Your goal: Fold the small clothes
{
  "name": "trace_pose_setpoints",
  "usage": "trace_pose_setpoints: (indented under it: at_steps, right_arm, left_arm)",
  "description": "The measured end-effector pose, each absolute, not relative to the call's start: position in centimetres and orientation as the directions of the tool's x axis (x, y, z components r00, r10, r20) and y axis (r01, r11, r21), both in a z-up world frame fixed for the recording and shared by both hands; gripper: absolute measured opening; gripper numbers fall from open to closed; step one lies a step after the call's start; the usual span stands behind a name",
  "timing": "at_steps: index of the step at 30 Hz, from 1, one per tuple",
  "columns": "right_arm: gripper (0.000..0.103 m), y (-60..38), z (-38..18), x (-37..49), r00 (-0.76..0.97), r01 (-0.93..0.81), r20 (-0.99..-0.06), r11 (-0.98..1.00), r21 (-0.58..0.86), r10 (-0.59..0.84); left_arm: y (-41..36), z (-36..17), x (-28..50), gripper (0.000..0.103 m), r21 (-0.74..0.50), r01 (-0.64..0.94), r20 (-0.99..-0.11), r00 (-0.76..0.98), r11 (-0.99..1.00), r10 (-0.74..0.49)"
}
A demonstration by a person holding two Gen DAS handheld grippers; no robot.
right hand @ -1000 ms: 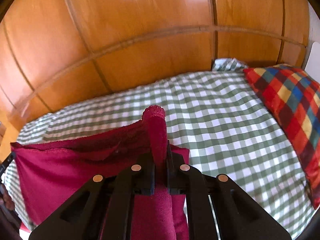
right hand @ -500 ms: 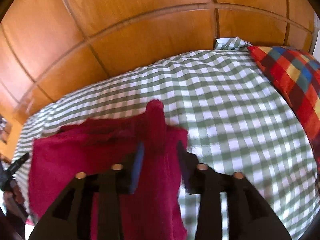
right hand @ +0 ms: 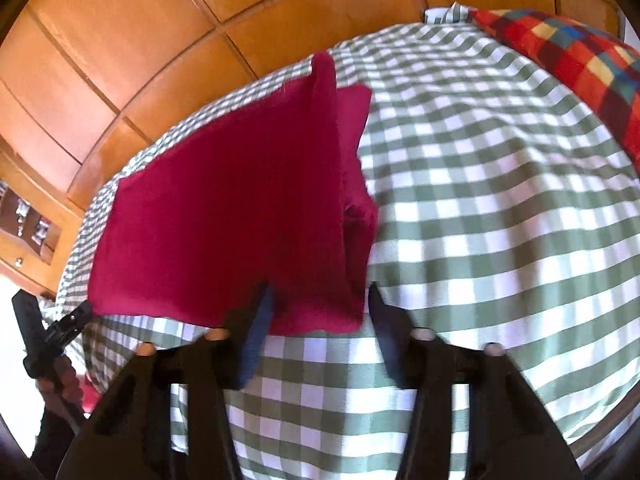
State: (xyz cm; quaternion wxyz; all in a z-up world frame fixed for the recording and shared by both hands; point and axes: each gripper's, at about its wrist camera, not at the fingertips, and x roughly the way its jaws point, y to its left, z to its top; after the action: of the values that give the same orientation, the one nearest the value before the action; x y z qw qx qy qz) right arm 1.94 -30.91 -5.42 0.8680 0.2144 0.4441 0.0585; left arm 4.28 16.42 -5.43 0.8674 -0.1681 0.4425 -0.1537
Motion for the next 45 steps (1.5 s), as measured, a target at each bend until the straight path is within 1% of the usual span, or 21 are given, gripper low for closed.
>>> trace_pose_setpoints:
  at_steps: [1, 2, 3, 4, 6, 9, 11, 14, 16, 18, 20, 21, 22, 24, 25, 27, 31, 35, 45]
  right_arm:
    - [0.027, -30.8, -5.5, 2.2, 0.601, 0.092, -0.747, 0.904, 0.417, 0.283]
    - [0.017, -30.8, -5.5, 2.3, 0.602, 0.095, -0.748, 0.905, 0.415, 0.280]
    - [0.014, -30.8, -5.4, 2.4, 0.601, 0.101, -0.749, 0.903, 0.419, 0.280]
    - [0.012, -30.9, -5.2, 2.3, 0.603, 0.102, -0.749, 0.905, 0.414, 0.275]
    - [0.010, -30.8, -4.4, 1.8, 0.613, 0.091, -0.746, 0.915, 0.394, 0.260]
    - [0.009, -31.1, -3.2, 0.4, 0.625, 0.074, -0.738, 0.922, 0.381, 0.255]
    - [0.009, -31.1, -3.3, -1.0, 0.613, 0.066, -0.749, 0.928, 0.366, 0.252]
    - [0.009, -31.2, -5.3, -2.3, 0.572, 0.081, -0.780, 0.929, 0.361, 0.253]
    - [0.009, -31.2, -6.3, -2.7, 0.559, 0.090, -0.788, 0.926, 0.366, 0.257]
    - [0.009, -31.3, -6.1, -2.7, 0.566, 0.088, -0.780, 0.921, 0.378, 0.266]
    - [0.010, -31.5, -5.6, -2.3, 0.570, 0.082, -0.778, 0.924, 0.373, 0.264]
    - [0.016, -31.5, -5.3, -2.2, 0.572, 0.079, -0.778, 0.927, 0.367, 0.259]
    - [0.018, -31.6, -4.9, -1.9, 0.578, 0.078, -0.777, 0.931, 0.356, 0.249]
    - [0.026, -31.8, -4.2, -1.6, 0.598, 0.084, -0.767, 0.932, 0.351, 0.235]
    - [0.029, -31.9, -3.8, -1.3, 0.608, 0.089, -0.760, 0.931, 0.353, 0.230]
    - [0.041, -31.5, -3.1, -0.8, 0.624, 0.091, -0.753, 0.937, 0.337, 0.210]
    - [0.042, -30.9, -2.2, 1.1, 0.637, 0.088, -0.746, 0.943, 0.321, 0.195]
    - [0.042, -30.1, -1.6, 3.4, 0.642, 0.097, -0.748, 0.951, 0.295, 0.167]
    - [0.042, -29.7, -0.8, 8.0, 0.648, 0.122, -0.750, 0.954, 0.274, 0.132]
  left_arm:
    - [16.2, -5.6, 4.6, 0.050, -0.416, 0.114, -0.720, 0.565, 0.902, -0.404]
    - [16.3, -5.7, 4.8, 0.037, -0.408, 0.108, -0.724, 0.567, 0.907, -0.393]
    - [16.3, -5.8, 5.1, 0.025, -0.400, 0.100, -0.731, 0.565, 0.911, -0.383]
    - [16.5, -5.8, 5.4, 0.020, -0.401, 0.098, -0.733, 0.563, 0.911, -0.383]
    - [16.7, -5.4, 5.2, 0.014, -0.387, 0.104, -0.734, 0.568, 0.916, -0.374]
    - [16.5, -4.5, 4.1, 0.012, -0.342, 0.130, -0.743, 0.569, 0.930, -0.353]
    - [16.4, -4.0, 3.0, 0.012, -0.320, 0.138, -0.753, 0.564, 0.937, -0.340]
    - [16.1, -4.3, 1.1, 0.012, -0.282, 0.131, -0.777, 0.549, 0.950, -0.307]
    - [15.6, -4.3, 0.0, 0.015, -0.247, 0.118, -0.789, 0.551, 0.962, -0.270]
    - [15.2, -3.9, -0.8, 0.022, -0.206, 0.106, -0.789, 0.570, 0.973, -0.230]
    - [15.2, -3.0, -1.2, 0.022, -0.196, 0.092, -0.774, 0.597, 0.976, -0.211]
    - [15.2, -2.7, -1.2, 0.024, -0.198, 0.090, -0.768, 0.604, 0.976, -0.212]
    - [15.4, -2.2, -1.2, 0.026, -0.196, 0.088, -0.760, 0.615, 0.977, -0.208]
    - [15.7, -1.5, -1.1, 0.034, -0.178, 0.074, -0.747, 0.639, 0.981, -0.184]
    - [15.8, -1.2, -1.0, 0.035, -0.173, 0.073, -0.741, 0.647, 0.982, -0.179]
    - [16.0, -0.6, -0.7, 0.039, -0.161, 0.066, -0.730, 0.663, 0.985, -0.164]
    - [15.9, -0.1, 0.4, 0.044, -0.113, 0.058, -0.720, 0.683, 0.992, -0.122]
    - [15.9, 0.2, 1.3, 0.053, -0.071, 0.049, -0.708, 0.701, 0.996, -0.085]
    - [16.1, 0.2, 4.1, 0.054, -0.026, 0.041, -0.704, 0.709, 0.999, -0.048]
